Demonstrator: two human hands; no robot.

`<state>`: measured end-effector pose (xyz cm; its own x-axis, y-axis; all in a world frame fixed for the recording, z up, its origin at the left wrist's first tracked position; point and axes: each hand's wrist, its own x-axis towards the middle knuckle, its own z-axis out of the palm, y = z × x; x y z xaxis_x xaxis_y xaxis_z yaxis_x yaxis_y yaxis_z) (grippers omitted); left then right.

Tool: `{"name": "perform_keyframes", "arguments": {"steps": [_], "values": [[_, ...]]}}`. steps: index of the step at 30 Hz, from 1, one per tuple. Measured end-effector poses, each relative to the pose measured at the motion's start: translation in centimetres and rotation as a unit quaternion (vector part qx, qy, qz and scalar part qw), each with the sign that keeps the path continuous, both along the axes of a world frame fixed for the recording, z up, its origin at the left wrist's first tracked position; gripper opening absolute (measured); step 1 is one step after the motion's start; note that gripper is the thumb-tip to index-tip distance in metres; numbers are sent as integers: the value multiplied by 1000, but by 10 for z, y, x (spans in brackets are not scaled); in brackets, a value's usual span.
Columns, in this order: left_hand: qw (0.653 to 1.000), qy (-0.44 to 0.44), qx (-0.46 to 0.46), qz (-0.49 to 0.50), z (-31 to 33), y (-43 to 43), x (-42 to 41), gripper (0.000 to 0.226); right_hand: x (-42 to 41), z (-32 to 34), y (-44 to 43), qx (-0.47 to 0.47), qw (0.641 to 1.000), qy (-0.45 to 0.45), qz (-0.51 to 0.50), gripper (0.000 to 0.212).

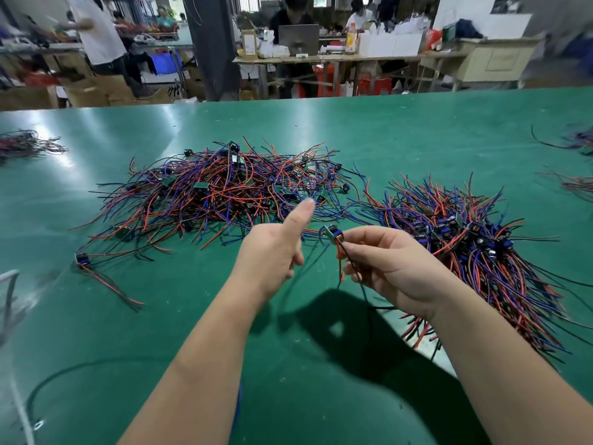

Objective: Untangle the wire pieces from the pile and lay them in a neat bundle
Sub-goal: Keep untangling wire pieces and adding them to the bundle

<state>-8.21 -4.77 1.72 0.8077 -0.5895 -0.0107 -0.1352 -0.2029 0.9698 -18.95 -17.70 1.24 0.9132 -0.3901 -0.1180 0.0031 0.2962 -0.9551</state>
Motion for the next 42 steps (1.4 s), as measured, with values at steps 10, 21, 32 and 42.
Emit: {"name": "perform_keyframes", "arguments": {"steps": [10, 21, 32, 42], "values": [[973, 137, -137, -124, -5, -3, -8, 23, 4, 1, -1, 16, 993, 9, -118, 22], [913, 240, -209, -255, -3, 1, -12, 31, -6, 8, -7, -28, 998, -60, -20, 21], [952, 239, -93, -166, -10, -7, -14, 25, -1, -3, -8, -281, 954, 22, -107, 14], [959, 187, -41, -209, -12, -8, -22, 12, -6, 8, -24, -112, 970, -34, -213, 23]]}}
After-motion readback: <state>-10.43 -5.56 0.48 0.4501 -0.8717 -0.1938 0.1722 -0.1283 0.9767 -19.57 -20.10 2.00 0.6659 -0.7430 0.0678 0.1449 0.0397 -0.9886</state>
